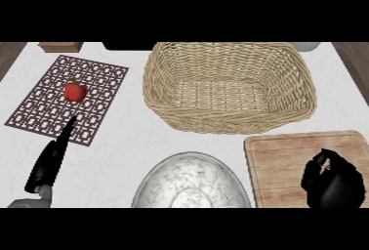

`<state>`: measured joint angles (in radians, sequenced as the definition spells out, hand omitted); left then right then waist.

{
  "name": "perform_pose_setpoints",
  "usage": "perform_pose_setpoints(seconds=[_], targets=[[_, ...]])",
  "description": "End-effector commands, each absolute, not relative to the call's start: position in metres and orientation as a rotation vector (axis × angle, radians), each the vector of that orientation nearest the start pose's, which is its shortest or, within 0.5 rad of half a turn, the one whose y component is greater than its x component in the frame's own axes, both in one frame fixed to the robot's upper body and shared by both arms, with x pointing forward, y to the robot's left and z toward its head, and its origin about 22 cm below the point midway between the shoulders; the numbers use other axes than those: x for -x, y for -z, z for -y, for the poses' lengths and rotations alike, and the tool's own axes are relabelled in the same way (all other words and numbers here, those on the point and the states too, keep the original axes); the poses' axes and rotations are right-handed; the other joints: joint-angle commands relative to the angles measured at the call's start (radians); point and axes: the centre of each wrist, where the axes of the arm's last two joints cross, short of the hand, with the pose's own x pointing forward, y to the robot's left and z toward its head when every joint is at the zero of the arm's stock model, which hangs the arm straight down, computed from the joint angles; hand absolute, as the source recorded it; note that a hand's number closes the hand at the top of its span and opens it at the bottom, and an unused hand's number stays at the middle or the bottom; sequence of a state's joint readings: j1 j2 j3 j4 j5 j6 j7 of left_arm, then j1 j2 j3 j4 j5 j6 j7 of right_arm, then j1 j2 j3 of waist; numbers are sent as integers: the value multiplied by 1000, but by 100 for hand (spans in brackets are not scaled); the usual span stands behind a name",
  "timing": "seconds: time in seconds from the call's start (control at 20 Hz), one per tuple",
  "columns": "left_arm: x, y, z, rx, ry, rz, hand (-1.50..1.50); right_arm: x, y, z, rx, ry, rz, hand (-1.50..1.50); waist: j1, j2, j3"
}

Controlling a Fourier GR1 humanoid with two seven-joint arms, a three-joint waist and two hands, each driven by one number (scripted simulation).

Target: Pick the cupcake from the cutting board and place it in the basket

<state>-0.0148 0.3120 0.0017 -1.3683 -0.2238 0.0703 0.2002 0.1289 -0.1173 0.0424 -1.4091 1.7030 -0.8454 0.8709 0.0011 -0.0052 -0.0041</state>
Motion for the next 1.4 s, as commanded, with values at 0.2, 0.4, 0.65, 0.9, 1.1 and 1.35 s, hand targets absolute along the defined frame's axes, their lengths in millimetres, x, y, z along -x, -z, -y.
perform_pose_setpoints(seconds=[0.2, 0.4, 0.65, 0.9, 1.1, 1.35], targets=[[-249, 21, -308, -500, 299, 1151, 0, -188, 87, 273, 1759, -449, 1064, 150, -2, 6, 4], [-242, 30, -315, -475, 297, 1159, 0, -226, 89, 239, 1799, -502, 1080, 150, 4, 7, 4], [-233, 17, -309, -480, 298, 1141, 0, -212, 76, 255, 1846, -555, 1027, 150, 1, 4, 4], [-249, 11, -302, -470, 336, 1187, 0, -187, 108, 204, 1341, -863, 917, 150, 36, 18, 5], [-244, 14, -312, -504, 305, 1149, 0, -198, 60, 229, 1291, -880, 1014, 150, -7, -1, 1], [-249, 3, -310, -493, 285, 1139, 0, -195, -41, 247, 1322, -806, 1193, 150, -27, -5, 2]])
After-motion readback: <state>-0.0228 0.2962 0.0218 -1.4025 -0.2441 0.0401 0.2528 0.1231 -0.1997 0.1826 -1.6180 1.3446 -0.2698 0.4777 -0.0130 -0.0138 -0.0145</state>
